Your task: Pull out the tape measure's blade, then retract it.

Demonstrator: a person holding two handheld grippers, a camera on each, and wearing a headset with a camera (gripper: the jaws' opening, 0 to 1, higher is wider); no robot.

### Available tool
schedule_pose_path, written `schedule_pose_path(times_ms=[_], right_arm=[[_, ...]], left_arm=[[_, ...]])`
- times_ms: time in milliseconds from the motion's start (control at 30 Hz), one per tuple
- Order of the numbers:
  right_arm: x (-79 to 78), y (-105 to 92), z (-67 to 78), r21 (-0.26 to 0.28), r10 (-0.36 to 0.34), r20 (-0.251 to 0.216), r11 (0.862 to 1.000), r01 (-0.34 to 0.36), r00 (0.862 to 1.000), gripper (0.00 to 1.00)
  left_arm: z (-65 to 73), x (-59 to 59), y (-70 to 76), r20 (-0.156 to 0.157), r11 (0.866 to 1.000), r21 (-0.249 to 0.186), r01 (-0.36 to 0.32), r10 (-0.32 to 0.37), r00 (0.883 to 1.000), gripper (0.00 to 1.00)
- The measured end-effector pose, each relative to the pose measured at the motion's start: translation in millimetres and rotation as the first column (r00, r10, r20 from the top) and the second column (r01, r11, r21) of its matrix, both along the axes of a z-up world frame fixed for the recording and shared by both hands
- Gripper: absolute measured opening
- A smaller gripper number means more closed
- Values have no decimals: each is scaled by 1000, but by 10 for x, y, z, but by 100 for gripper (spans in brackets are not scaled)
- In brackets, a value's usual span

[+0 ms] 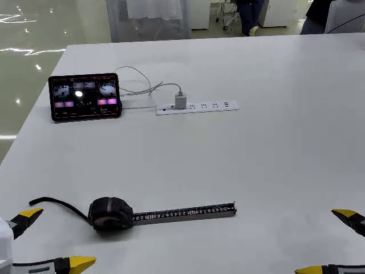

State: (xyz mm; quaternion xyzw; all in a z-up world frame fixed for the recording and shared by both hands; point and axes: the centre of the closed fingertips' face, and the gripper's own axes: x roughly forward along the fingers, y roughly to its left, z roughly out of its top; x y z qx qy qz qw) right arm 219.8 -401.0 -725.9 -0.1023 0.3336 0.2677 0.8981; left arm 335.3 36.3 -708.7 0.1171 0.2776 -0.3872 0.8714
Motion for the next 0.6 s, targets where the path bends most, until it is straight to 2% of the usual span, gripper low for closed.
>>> schedule_pose_path(times_ms=[33, 300, 467, 600], right_arm=[[-5, 4, -4, -1, 1, -1, 1000, -1, 1000, 99], [-22, 15, 6, 0, 0, 7, 1000, 0, 1000, 99], [-28, 22, 4, -5, 9, 8, 1000, -9, 1000, 99], [-21, 12, 20, -5, 5, 13, 1000, -5, 1000, 99]], left_arm=[[-10, -1, 13, -7, 1000, 3, -5, 5, 1000, 99], [-4, 5, 47, -6, 1000, 5, -17, 17, 1000, 99], [-33, -5, 33, -28, 1000, 2, -21, 21, 999, 99], [-59, -6, 5, -33, 1000, 4, -18, 18, 999, 99]])
